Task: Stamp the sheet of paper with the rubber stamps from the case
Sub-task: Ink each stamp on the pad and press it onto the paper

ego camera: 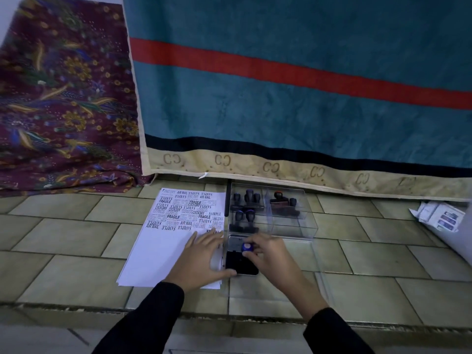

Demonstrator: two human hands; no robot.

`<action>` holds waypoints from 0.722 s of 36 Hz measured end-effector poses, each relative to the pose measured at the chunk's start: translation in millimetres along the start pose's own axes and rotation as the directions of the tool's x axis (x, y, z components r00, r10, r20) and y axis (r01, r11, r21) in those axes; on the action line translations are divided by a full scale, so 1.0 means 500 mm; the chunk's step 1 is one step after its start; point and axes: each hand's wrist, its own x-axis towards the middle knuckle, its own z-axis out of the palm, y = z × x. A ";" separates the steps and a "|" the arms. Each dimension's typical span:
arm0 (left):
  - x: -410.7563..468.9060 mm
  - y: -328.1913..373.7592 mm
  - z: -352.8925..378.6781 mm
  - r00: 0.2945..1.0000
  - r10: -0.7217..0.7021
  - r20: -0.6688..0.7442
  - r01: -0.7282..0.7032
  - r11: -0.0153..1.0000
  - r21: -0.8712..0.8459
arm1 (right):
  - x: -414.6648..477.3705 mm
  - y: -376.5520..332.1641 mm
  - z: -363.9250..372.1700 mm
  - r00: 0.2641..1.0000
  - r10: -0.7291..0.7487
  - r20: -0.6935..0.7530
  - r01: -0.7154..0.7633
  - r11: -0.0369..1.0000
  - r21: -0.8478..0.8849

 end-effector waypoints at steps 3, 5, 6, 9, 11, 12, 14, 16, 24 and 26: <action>0.001 0.002 0.012 1.000 -0.028 0.011 0.028 1.000 -0.003 | 0.000 0.000 0.007 1.000 -0.010 0.004 0.010 1.000 -0.010; 0.001 0.002 0.019 0.999 -0.048 0.010 0.048 0.999 -0.025 | 0.000 0.000 0.011 1.000 -0.006 0.008 0.006 1.000 -0.018; 0.000 0.001 0.021 0.998 -0.056 0.006 0.056 0.998 -0.036 | 0.000 0.000 0.013 1.000 -0.004 0.007 0.004 1.000 -0.020; -0.001 -0.001 0.025 0.998 -0.065 -0.007 0.065 0.997 -0.037 | -0.001 -0.002 0.021 1.000 -0.014 -0.012 0.013 1.000 -0.017; -0.001 0.000 0.026 0.998 -0.069 -0.006 0.069 0.997 -0.036 | 0.000 -0.005 0.025 1.000 -0.015 -0.015 0.015 1.000 -0.025; -0.001 0.000 0.026 0.997 -0.071 -0.006 0.071 0.997 -0.039 | 0.001 -0.006 0.027 1.000 -0.017 -0.008 0.016 0.999 -0.035; -0.001 0.000 0.025 0.997 -0.074 -0.009 0.074 0.996 -0.049 | -0.002 -0.007 0.031 1.000 -0.027 0.012 0.027 0.998 -0.058; -0.002 -0.001 0.025 0.997 -0.072 -0.015 0.071 0.996 -0.057 | -0.006 -0.005 0.033 0.999 -0.031 0.019 0.032 0.997 -0.064; -0.003 0.001 0.028 0.997 -0.064 -0.034 0.062 0.997 -0.036 | 0.039 -0.007 0.023 0.996 0.092 0.006 -0.092 0.995 -0.025; -0.004 0.001 0.028 0.998 -0.067 -0.020 0.066 0.997 -0.031 | 0.046 -0.008 0.020 0.994 0.105 0.019 -0.104 0.994 -0.035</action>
